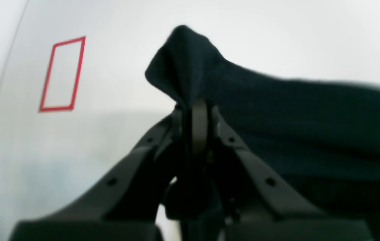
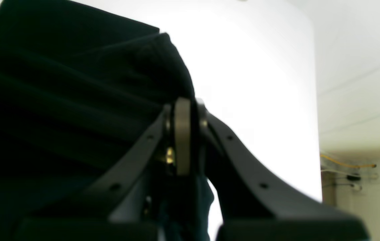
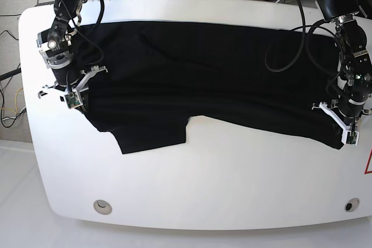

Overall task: Fold the T-shirt properly
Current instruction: 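Lift the hem corners with both grippers and fold them toward the collar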

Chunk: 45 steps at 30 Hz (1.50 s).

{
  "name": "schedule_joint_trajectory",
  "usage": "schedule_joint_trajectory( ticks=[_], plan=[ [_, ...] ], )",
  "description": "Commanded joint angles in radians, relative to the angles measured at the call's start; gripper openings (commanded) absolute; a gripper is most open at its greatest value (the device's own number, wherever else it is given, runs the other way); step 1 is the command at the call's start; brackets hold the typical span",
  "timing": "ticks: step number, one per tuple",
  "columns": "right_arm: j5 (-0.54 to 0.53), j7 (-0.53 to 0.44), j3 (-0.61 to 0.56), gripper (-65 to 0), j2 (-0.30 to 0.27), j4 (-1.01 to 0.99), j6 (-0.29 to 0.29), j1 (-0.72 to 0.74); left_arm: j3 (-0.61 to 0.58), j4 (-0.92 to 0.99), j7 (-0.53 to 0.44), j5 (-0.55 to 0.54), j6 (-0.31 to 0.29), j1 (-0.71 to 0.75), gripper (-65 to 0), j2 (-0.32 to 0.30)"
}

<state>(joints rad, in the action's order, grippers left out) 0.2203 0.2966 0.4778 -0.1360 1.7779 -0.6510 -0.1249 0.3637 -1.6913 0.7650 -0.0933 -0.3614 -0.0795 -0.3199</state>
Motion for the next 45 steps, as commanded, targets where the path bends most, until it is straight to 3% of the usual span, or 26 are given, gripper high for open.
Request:
schedule_joint_trajectory(
  ticks=[1, 19, 31, 38, 45],
  plan=[
    [-0.011, -0.021, 0.006, -65.0, -0.015, 0.037, 0.013, -0.006, 0.005, -0.048, -0.014, 0.0, 0.008, 0.005, -63.8, -0.02],
    [-0.009, -0.021, 0.081, -65.0, -0.018, 0.086, 0.013, -0.154, 0.103, -0.066, 0.052, 0.002, 0.006, 0.1, -63.8, -0.038],
    [-0.009, -0.021, 0.104, -65.0, 0.02, 0.052, 0.013, -0.221, 0.1, -0.062, 0.052, 0.002, 0.011, 0.195, -63.8, -0.034],
    [-0.009, -0.021, 0.104, -65.0, 0.026, -0.02, 0.017, -0.229, 0.099, -0.06, 0.05, 0.014, 0.012, 0.248, -63.8, 0.015],
    [-0.009, -0.021, 0.104, -65.0, 0.029, -0.092, 0.021, -0.236, 0.097, -0.043, 0.046, 0.125, 0.011, 0.263, -63.8, 0.083]
  ],
)
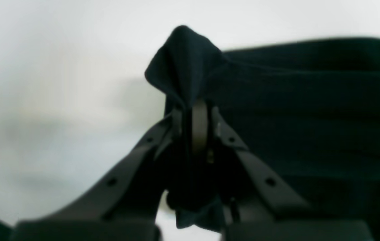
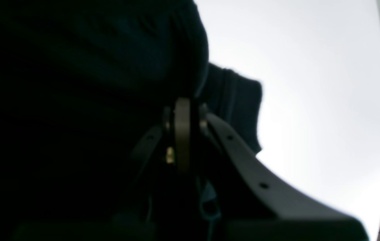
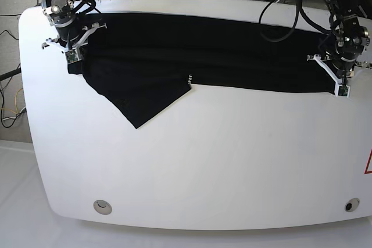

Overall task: Fold the T-shirt properly
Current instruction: 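Lift the hem corners with both grippers and fold them toward the collar, then lower the hem onto the collar edge and open both grippers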

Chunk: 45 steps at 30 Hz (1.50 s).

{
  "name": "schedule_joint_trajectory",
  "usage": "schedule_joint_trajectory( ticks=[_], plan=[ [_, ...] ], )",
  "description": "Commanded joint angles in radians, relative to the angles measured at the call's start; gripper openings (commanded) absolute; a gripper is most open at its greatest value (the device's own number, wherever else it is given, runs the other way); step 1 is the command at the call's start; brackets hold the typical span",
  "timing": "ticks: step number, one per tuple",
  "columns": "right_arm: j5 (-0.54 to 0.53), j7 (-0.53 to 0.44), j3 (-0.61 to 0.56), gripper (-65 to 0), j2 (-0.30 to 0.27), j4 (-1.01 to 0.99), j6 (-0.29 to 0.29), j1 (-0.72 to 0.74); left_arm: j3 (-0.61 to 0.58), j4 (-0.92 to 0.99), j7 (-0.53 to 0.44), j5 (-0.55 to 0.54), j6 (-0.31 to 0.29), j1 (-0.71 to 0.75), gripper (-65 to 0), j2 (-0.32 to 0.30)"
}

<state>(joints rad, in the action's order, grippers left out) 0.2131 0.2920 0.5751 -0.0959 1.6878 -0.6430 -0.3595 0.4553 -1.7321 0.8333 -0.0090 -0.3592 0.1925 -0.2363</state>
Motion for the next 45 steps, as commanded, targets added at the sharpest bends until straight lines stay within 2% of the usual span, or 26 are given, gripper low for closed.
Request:
schedule_joint_trajectory(
  ticks=[1, 8, 17, 31, 33, 35, 38, 40, 43, 45],
  plan=[
    [-0.001, -0.017, 0.007, -65.0, -0.011, -0.013, 0.015, -0.002, 0.006, 0.013, -0.022, 0.06, 0.009, -0.011, -63.8, 0.008],
    [-0.001, -0.017, 0.007, -65.0, -0.011, -0.071, 0.015, 0.0, 0.004, 0.146, -0.024, 0.152, 0.007, -0.018, -63.8, 0.033],
    [-0.001, -0.023, 0.007, -65.0, -0.025, -0.147, 0.016, 0.003, 0.006, 0.258, -0.111, 0.16, 0.005, -0.02, -63.8, 0.033],
    [-0.001, -0.023, 0.059, -65.0, -0.026, -0.163, 0.016, 0.037, 0.007, 0.275, -0.131, 0.162, 0.005, -0.055, -62.3, 0.025],
    [-0.001, -0.023, 0.061, -65.0, -0.026, -0.163, 0.016, 0.043, 0.009, 0.275, -0.131, 0.162, 0.005, -0.06, -58.5, 0.025],
    [-0.001, -0.021, 0.062, -65.0, -0.026, -0.163, 0.016, 0.044, 0.009, 0.274, -0.131, 0.162, 0.005, -0.061, -51.0, 0.024],
    [-0.001, -0.021, 0.062, -63.9, -0.028, -0.162, 0.016, 0.044, 0.009, 0.264, -0.139, 0.162, 0.005, -0.061, -35.4, 0.024],
    [-0.001, -0.021, 0.062, -59.2, -0.028, -0.162, 0.016, 0.046, 0.009, 0.241, -0.147, 0.162, 0.005, -0.061, -26.2, 0.021],
    [-0.001, -0.021, 0.062, -47.2, -0.028, -0.16, 0.016, 0.046, 0.009, 0.2, -0.162, 0.162, 0.005, -0.06, -16.1, 0.022],
    [-0.001, -0.021, 0.062, -37.7, -0.028, -0.16, 0.016, 0.046, 0.009, 0.179, -0.164, 0.162, 0.005, -0.06, -14.1, 0.022]
  ],
)
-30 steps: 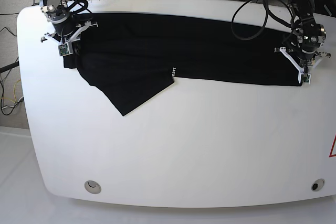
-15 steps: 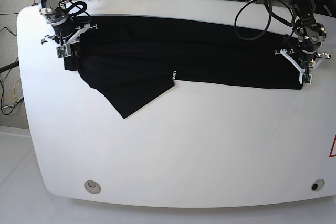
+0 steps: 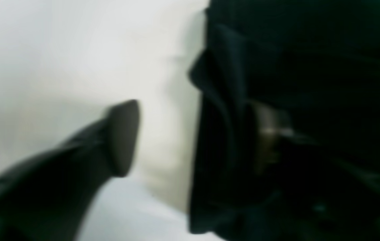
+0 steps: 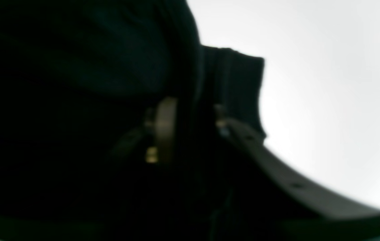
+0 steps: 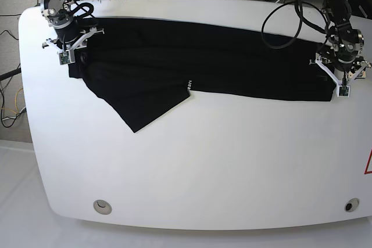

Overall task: Fold the T-shirt properly
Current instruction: 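Lower the hem onto the collar edge and open both grippers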

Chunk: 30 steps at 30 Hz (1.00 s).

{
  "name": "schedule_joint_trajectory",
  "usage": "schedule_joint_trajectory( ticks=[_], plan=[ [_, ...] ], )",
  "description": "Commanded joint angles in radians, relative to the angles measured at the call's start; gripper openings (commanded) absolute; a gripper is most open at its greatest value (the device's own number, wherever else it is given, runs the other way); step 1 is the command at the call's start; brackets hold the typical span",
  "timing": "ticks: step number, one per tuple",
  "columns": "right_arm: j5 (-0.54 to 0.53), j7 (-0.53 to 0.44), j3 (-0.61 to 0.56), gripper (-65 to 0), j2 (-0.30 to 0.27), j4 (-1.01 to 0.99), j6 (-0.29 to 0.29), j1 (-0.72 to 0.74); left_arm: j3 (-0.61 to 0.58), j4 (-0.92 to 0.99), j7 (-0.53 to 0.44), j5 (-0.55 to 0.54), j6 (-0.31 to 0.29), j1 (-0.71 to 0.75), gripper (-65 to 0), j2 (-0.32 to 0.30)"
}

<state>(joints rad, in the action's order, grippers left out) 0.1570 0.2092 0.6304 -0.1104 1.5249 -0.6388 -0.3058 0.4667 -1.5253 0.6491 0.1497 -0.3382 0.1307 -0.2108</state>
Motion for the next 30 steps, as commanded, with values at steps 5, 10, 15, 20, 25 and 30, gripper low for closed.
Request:
schedule_joint_trajectory(
  ticks=[5, 10, 15, 20, 25, 30],
  plan=[
    [0.056, 0.062, 0.007, -13.6, -0.013, 0.003, 0.012, -0.008, -0.006, -0.05, 0.022, 0.003, -0.014, 0.001, -15.6, -0.003],
    [0.056, 0.062, 0.006, -4.7, -0.013, 0.004, 0.012, -0.006, -0.004, -0.051, 0.019, 0.004, -0.011, -0.021, -15.7, -0.006],
    [0.056, 0.06, 0.007, -7.4, -0.013, 0.027, 0.012, 0.017, -0.001, -0.048, 0.019, 0.037, -0.011, -0.052, -15.7, -0.011],
    [0.056, 0.063, 0.007, -8.1, -0.013, 0.079, 0.012, 0.035, -0.003, -0.053, 0.019, 0.112, -0.015, -0.092, -15.7, -0.012],
    [0.056, 0.063, 0.006, -8.1, -0.013, 0.13, 0.012, 0.047, -0.003, -0.053, 0.019, 0.159, -0.015, -0.131, -15.4, -0.012],
    [0.056, 0.065, 0.007, -8.1, -0.035, 0.168, 0.01, 0.07, -0.003, -0.07, 0.019, 0.193, -0.017, -0.167, -15.3, -0.014]
  ],
)
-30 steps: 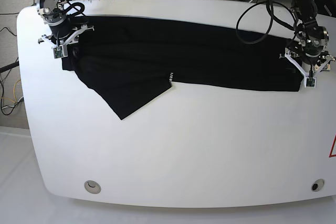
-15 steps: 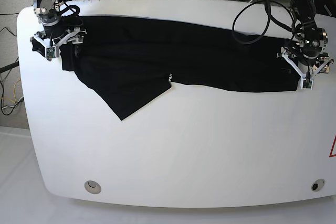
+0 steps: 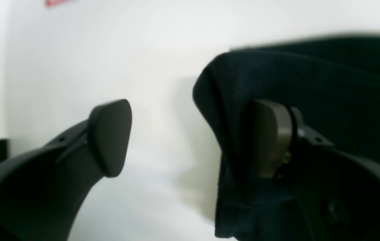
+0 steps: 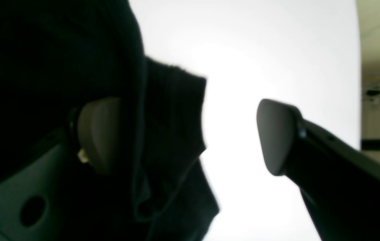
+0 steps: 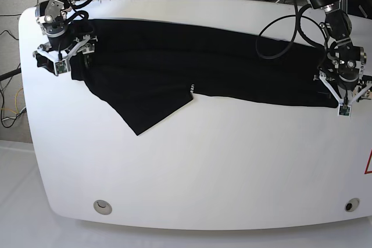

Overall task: Fold the T-shirt properly
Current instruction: 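Lower the hem onto the collar edge and open both grippers, then move the right gripper down to the folded shirt's side edge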

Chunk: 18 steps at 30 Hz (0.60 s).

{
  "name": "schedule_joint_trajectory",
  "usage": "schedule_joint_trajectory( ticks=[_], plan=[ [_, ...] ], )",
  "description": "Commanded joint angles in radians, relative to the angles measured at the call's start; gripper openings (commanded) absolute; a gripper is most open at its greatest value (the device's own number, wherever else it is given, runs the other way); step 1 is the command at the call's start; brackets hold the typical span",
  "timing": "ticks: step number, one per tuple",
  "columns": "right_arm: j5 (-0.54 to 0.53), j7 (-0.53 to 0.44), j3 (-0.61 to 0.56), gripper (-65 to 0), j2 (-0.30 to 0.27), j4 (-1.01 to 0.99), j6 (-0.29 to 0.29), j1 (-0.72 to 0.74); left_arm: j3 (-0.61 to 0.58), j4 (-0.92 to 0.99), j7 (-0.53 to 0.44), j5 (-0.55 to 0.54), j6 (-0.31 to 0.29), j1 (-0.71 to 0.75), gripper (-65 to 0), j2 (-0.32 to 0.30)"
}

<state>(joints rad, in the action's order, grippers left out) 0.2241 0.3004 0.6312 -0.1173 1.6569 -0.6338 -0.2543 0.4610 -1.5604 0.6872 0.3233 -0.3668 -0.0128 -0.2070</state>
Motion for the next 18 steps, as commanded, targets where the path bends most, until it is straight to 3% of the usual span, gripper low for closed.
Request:
schedule_joint_trajectory(
  ticks=[1, 12, 18],
  plan=[
    [-0.012, -0.027, 0.006, -8.1, -0.029, 0.038, 0.006, 0.02, 0.003, -0.042, -0.019, 0.026, 0.012, -0.026, -15.3, -0.018],
    [-0.01, -0.027, 0.005, -8.1, -0.055, 0.095, 0.006, 0.089, -0.06, -0.15, -0.016, 0.038, 0.012, -0.026, -15.3, -0.019],
    [0.102, 0.036, 0.0, -8.1, -0.061, 0.119, -0.004, 0.132, -0.078, -0.17, -0.014, 0.04, 0.012, -0.023, -15.3, -0.019]
  ],
)
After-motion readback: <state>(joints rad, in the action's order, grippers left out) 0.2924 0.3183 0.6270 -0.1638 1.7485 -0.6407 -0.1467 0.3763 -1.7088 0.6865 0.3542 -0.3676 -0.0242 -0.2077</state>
